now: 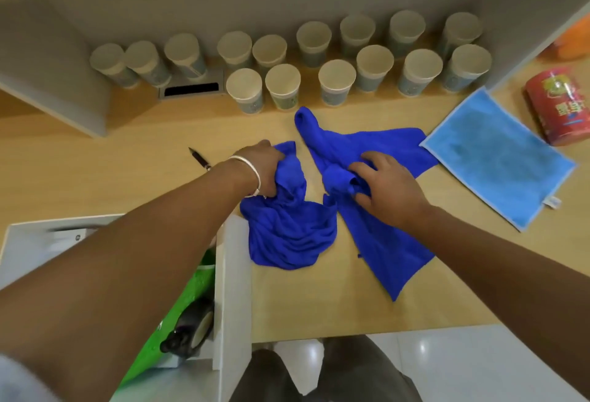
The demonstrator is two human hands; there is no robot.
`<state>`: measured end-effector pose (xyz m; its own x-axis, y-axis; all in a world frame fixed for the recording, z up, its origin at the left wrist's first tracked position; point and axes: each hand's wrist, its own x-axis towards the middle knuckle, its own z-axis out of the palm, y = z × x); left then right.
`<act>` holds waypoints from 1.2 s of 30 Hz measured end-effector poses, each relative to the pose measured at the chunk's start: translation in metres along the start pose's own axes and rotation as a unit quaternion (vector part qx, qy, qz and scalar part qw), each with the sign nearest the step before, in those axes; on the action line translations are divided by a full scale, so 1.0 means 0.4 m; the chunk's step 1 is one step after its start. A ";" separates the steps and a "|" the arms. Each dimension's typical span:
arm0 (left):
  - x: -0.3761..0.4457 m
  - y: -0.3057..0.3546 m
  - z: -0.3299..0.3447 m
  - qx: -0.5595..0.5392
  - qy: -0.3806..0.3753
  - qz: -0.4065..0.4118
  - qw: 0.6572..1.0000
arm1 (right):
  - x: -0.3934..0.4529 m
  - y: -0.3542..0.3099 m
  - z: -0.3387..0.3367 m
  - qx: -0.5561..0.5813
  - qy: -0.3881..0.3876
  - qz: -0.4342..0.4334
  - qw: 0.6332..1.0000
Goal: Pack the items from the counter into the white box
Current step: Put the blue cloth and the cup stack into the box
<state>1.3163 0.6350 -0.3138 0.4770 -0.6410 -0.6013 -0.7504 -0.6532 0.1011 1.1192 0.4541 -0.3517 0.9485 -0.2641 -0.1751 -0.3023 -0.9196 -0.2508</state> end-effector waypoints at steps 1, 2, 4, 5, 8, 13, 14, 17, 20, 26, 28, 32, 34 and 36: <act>-0.005 0.002 -0.004 -0.017 0.010 0.016 1.000 | -0.004 -0.010 0.003 -0.006 0.011 0.009 1.000; -0.012 0.003 -0.010 -0.042 0.023 0.025 0.999 | -0.007 -0.018 0.005 -0.010 0.012 0.018 1.000; -0.040 0.003 -0.031 -0.109 0.056 0.034 0.992 | -0.014 -0.027 -0.001 0.007 0.016 0.039 0.999; -0.062 0.002 -0.043 -0.145 0.075 0.040 0.986 | -0.019 -0.030 -0.009 0.041 0.025 0.056 0.997; -0.164 -0.016 -0.084 -0.237 0.146 0.083 0.957 | -0.045 -0.047 -0.038 0.198 0.083 0.123 0.969; -0.408 -0.122 -0.146 -0.395 0.211 0.140 0.883 | -0.121 -0.121 -0.089 0.350 0.141 0.226 0.898; -0.461 -0.149 -0.157 -0.408 0.224 0.149 0.873 | -0.135 -0.144 -0.107 0.364 0.147 0.222 0.893; -0.614 -0.239 -0.180 -0.444 0.272 0.164 0.838 | -0.180 -0.243 -0.172 0.409 0.166 0.187 0.877; -0.729 -0.325 -0.182 -0.462 0.294 0.169 0.819 | -0.212 -0.340 -0.232 0.440 0.186 0.159 0.864; -0.901 -0.474 -0.157 -0.462 0.317 0.204 0.803 | -0.219 -0.562 -0.309 0.447 0.201 0.105 0.865; -0.927 -0.493 -0.132 -0.498 0.308 0.198 0.786 | -0.219 -0.627 -0.330 0.454 0.210 0.090 0.861; -0.918 -0.479 -0.038 -0.553 0.285 0.129 0.772 | -0.227 -0.717 -0.358 0.476 0.220 0.062 0.849; -0.895 -0.460 0.010 -0.578 0.249 0.133 0.766 | -0.237 -0.740 -0.365 0.485 0.214 0.050 0.846; -0.877 -0.449 0.048 -0.608 0.242 0.138 0.744 | -0.250 -0.753 -0.372 0.495 0.208 0.041 0.843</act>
<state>1.2749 0.9850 -0.1364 0.7110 -0.6962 -0.0995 -0.0219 -0.1633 0.9863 1.1297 0.7143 -0.1171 0.8095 -0.5832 0.0677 -0.1035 -0.2553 -0.9613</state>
